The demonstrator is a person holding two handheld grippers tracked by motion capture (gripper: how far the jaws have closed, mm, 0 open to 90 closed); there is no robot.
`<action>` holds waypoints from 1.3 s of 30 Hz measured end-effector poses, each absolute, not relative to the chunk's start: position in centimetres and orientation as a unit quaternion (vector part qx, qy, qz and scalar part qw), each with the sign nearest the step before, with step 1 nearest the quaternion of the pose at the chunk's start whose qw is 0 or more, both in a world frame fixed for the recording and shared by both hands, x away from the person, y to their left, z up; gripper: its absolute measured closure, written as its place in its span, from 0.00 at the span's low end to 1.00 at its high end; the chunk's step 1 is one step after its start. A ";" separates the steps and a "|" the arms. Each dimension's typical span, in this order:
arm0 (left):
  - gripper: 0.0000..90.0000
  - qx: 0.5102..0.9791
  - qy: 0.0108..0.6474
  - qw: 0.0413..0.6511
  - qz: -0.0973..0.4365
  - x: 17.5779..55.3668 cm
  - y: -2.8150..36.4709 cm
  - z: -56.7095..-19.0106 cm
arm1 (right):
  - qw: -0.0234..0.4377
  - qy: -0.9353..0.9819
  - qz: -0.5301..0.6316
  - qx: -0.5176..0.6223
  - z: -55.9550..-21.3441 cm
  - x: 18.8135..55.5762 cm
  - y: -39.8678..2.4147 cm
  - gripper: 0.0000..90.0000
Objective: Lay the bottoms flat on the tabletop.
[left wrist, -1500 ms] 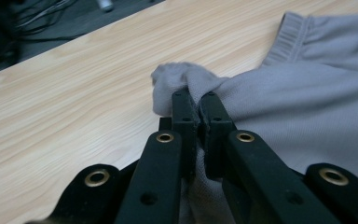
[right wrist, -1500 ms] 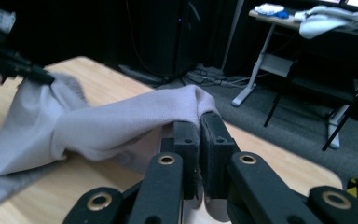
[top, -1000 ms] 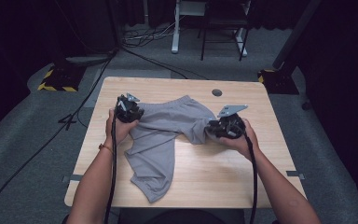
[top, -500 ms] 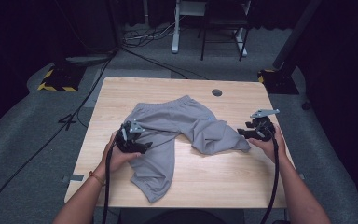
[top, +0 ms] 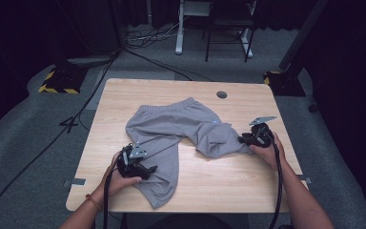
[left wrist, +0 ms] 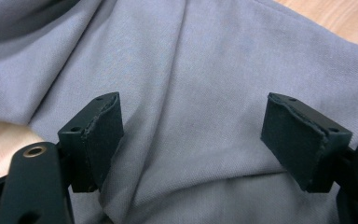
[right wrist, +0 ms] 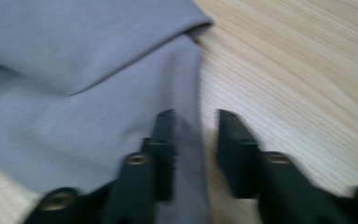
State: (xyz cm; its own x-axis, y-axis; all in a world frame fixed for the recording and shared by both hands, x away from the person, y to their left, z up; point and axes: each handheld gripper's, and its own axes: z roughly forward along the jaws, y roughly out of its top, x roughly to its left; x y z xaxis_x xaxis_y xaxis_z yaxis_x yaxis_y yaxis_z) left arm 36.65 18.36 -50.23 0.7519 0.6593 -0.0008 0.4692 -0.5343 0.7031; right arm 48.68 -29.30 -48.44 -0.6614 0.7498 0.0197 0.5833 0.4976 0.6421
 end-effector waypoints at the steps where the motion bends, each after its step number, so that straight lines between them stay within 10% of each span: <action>1: 0.23 0.865 0.329 0.355 0.135 36.5 18.4 -50.2 | 0.138 0.859 0.312 0.382 -48.4 48.5 -29.0 0.90; 9: 0.23 0.865 0.328 0.356 0.131 36.6 18.5 -50.3 | 0.187 0.852 0.354 0.338 -44.5 45.6 -28.0 0.99; 21: 0.23 0.864 0.330 0.355 0.133 36.6 18.4 -50.2 | 0.113 0.906 0.385 0.137 -41.9 38.1 -16.6 0.98; 28: 0.23 0.865 0.329 0.355 0.133 36.6 18.4 -50.2 | 0.052 0.923 0.374 0.072 -43.5 35.4 -11.3 0.73; 39: 0.25 0.868 0.297 0.379 0.124 34.7 15.4 -48.3 | 0.079 0.917 0.366 0.140 -43.5 37.1 -18.5 0.68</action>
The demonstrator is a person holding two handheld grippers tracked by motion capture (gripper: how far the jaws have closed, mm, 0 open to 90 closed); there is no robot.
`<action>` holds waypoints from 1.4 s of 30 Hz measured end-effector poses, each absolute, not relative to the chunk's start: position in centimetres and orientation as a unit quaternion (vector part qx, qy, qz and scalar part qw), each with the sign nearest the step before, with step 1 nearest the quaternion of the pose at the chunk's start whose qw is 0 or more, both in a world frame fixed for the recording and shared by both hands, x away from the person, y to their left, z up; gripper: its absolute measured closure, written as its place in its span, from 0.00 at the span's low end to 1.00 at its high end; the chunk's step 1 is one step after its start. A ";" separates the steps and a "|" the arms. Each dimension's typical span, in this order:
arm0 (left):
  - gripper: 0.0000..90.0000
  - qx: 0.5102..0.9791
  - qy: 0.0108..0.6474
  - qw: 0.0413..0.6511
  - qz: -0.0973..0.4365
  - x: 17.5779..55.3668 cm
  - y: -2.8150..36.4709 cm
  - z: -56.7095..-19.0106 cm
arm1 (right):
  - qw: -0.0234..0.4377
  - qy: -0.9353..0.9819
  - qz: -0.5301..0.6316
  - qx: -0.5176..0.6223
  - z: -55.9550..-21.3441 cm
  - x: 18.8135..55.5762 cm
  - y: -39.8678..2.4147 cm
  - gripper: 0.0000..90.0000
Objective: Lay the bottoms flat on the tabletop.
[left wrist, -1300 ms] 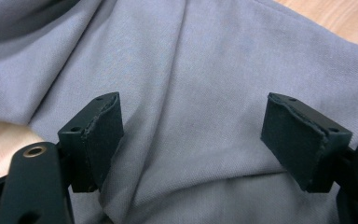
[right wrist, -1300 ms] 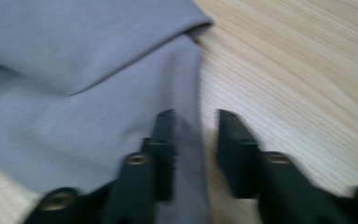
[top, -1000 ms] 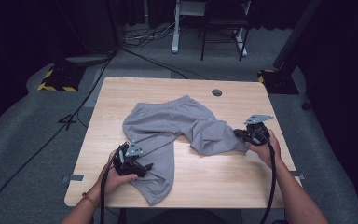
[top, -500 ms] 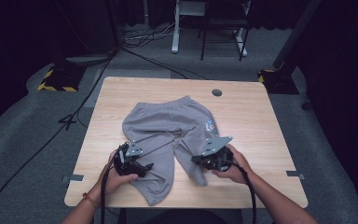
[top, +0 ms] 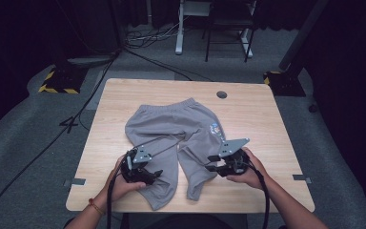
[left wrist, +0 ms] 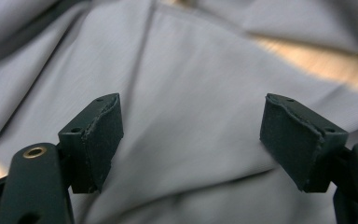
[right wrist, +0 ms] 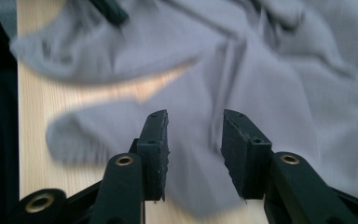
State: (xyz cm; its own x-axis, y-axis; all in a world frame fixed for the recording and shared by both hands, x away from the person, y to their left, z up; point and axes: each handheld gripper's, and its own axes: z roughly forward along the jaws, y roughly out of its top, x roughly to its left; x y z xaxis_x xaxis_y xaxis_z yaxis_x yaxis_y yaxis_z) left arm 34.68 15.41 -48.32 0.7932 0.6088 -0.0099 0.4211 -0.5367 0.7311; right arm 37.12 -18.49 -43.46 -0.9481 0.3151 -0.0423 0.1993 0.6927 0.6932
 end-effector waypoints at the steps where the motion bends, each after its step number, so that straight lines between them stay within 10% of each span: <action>1: 0.25 0.868 0.290 0.382 0.126 34.3 14.6 -47.9 | 0.084 0.922 0.352 0.138 -44.0 36.9 -19.0 0.68; 12: 0.23 0.903 0.179 0.387 0.055 30.8 4.1 -48.3 | 0.087 0.931 0.326 0.140 -48.1 36.9 -19.4 0.43; 17: 0.30 0.909 0.189 0.368 0.047 32.3 3.0 -49.4 | 0.124 0.923 0.336 0.141 -48.5 37.6 -19.2 0.74; 20: 0.59 0.911 0.176 0.367 0.061 32.6 3.3 -48.9 | 0.141 0.914 0.354 0.141 -47.5 37.7 -19.6 0.92; 27: 0.83 0.900 0.182 0.389 0.077 34.5 6.2 -47.0 | 0.157 0.891 0.400 0.148 -43.4 39.2 -18.7 0.98; 34: 0.77 0.888 0.228 0.394 0.060 38.7 10.2 -47.4 | 0.172 0.897 0.361 0.186 -44.4 45.2 -12.8 0.91; 42: 0.29 0.857 0.305 0.410 0.071 41.3 13.5 -47.1 | 0.173 0.887 0.368 0.217 -44.8 46.7 -11.8 0.61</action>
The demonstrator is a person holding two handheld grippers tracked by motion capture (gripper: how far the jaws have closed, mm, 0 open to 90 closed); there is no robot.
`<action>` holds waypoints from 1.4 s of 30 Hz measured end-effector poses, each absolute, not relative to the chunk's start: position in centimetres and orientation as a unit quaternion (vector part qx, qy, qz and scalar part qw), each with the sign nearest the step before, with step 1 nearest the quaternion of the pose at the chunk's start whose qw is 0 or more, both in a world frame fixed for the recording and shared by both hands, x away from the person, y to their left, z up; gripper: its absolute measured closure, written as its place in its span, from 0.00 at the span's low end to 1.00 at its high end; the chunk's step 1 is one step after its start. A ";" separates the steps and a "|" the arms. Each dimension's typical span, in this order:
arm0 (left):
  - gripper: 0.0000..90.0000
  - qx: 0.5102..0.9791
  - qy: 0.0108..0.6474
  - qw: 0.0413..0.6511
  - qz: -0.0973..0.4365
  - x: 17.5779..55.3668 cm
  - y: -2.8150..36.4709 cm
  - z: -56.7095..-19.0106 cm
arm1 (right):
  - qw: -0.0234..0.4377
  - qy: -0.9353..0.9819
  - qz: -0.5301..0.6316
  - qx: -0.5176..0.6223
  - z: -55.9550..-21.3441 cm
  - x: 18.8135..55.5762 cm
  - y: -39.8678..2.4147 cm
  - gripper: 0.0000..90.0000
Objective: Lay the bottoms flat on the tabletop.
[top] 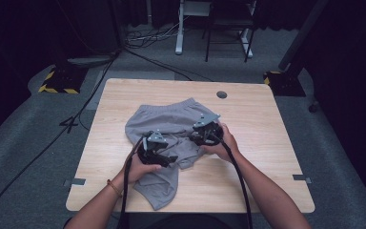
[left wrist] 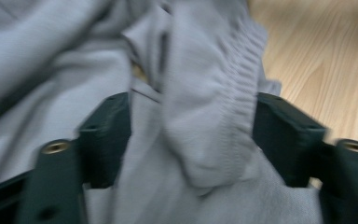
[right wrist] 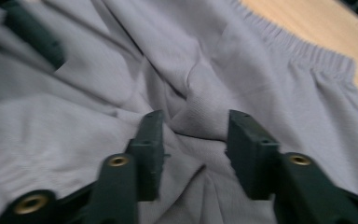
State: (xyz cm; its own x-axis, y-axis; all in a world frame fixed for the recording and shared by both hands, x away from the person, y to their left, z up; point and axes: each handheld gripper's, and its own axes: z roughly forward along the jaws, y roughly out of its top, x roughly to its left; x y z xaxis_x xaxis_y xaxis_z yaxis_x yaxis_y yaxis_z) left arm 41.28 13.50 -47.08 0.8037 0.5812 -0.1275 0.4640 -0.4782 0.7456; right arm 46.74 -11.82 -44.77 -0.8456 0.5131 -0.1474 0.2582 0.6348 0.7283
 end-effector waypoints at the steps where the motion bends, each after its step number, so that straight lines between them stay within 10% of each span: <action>1: 0.28 0.853 0.307 0.413 0.085 41.5 13.8 -46.8 | 0.174 0.885 0.373 0.219 -44.3 46.3 -12.4 0.60; 9: 0.29 0.842 0.330 0.397 0.159 45.8 13.5 -45.6 | 0.132 0.901 0.385 0.152 -44.1 41.0 -15.1 0.68; 16: 0.32 0.820 0.408 0.374 0.146 51.9 12.3 -45.9 | 0.131 0.904 0.366 0.177 -46.3 42.1 -12.8 0.52; 27: 0.39 0.832 0.435 0.310 0.146 53.8 11.2 -49.2 | 0.107 0.924 0.333 0.156 -47.2 42.5 -13.2 0.82; 42: 0.40 0.772 0.536 0.284 0.189 55.1 20.1 -49.2 | 0.054 0.941 0.303 0.138 -44.9 38.3 -20.8 0.82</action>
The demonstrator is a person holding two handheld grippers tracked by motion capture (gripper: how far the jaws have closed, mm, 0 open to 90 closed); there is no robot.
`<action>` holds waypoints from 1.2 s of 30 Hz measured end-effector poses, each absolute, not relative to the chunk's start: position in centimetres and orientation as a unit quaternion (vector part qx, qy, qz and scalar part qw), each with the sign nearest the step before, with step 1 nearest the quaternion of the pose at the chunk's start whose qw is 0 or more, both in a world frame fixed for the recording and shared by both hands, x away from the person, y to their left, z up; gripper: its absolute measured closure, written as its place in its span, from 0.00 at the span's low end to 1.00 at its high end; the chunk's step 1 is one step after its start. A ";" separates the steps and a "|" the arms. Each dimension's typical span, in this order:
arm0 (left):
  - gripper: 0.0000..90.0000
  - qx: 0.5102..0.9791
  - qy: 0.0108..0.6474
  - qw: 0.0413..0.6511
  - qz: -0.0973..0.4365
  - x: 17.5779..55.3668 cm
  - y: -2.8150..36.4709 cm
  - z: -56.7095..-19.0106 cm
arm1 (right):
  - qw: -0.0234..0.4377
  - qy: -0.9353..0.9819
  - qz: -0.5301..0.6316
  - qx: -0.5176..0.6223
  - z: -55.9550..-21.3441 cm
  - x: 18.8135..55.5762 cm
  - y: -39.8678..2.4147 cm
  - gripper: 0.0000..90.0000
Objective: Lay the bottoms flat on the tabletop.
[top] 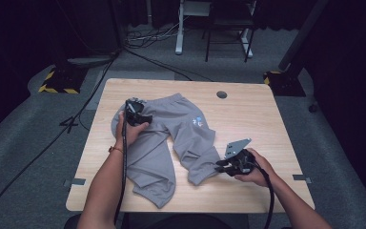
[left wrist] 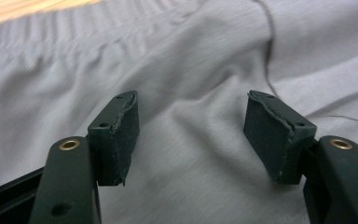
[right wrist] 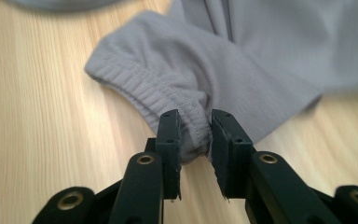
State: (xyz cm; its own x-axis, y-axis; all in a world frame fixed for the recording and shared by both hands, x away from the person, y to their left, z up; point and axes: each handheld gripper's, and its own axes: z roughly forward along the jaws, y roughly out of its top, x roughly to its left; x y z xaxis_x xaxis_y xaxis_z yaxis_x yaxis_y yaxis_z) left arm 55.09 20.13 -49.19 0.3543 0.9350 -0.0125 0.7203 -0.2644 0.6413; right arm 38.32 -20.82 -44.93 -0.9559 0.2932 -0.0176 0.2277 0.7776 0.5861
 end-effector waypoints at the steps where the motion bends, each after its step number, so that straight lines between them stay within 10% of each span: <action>1: 0.40 0.772 0.539 0.277 0.194 55.0 20.7 -49.1 | 0.044 0.942 0.300 0.146 -45.1 38.2 -21.6 0.82; 13: 0.39 0.738 0.595 0.248 0.199 53.9 26.6 -48.8 | 0.003 0.968 0.197 0.158 -45.7 36.7 -24.1 0.71; 22: 0.35 0.763 0.527 0.311 0.209 52.3 24.8 -48.1 | 0.112 0.922 0.292 0.230 -44.3 40.6 -21.7 0.53; 27: 0.36 0.782 0.508 0.289 0.217 52.1 23.4 -48.6 | 0.098 0.921 0.283 0.248 -47.3 42.9 -19.7 0.50; 36: 0.38 0.764 0.539 0.276 0.222 52.2 24.8 -49.3 | 0.070 0.923 0.285 0.248 -47.8 42.1 -21.2 0.79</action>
